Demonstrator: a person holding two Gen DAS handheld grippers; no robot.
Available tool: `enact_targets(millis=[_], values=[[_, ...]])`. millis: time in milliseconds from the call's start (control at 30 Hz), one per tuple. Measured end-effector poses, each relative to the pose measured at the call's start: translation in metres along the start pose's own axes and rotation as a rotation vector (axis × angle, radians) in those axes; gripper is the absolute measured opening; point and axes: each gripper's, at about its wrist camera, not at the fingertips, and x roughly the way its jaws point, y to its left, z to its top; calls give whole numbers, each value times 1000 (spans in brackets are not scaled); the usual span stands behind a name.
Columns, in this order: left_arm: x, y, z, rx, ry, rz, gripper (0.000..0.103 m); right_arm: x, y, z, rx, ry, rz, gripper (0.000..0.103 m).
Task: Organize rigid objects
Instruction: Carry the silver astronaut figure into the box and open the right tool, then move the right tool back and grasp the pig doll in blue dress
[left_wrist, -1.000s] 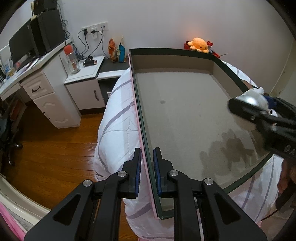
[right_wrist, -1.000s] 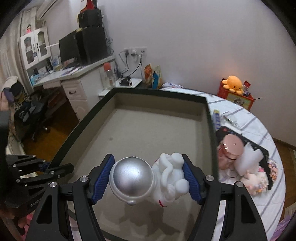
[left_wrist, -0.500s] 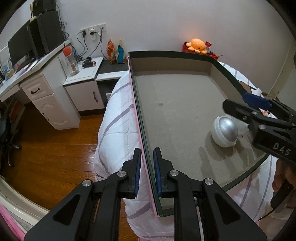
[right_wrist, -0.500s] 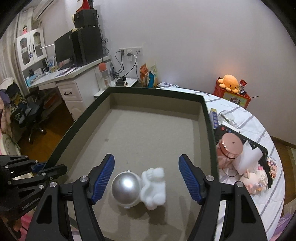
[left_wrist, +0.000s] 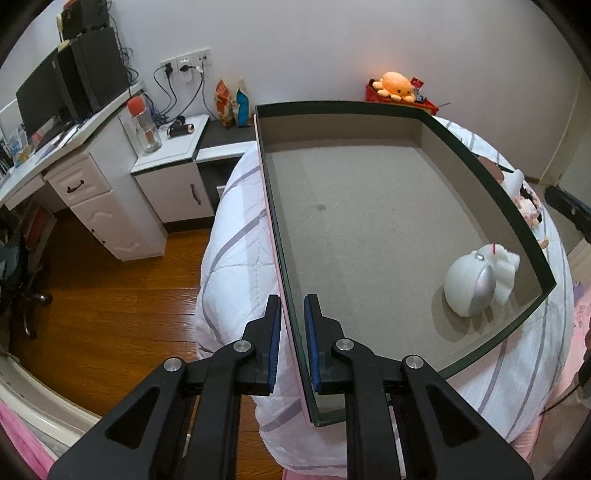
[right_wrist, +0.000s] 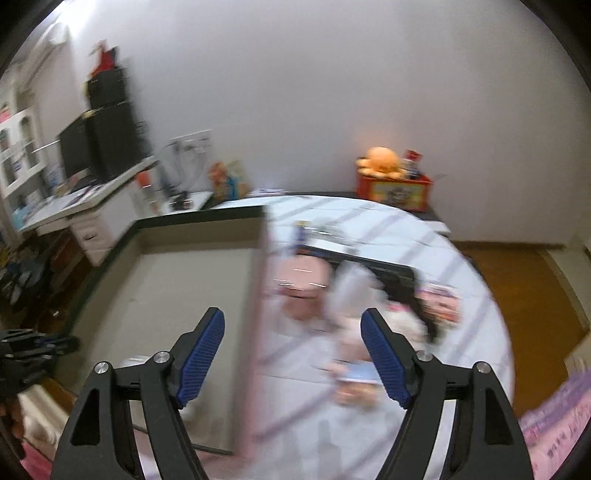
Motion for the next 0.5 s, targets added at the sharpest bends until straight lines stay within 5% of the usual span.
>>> enact_targets(millis=[233,500], values=[[-1,-4,-1,-4,3,34,12,8,-65,-21,91,60,-109,78],[0,-11,1,11,19,83,12,25,-79,-36,92,113,-63,78]])
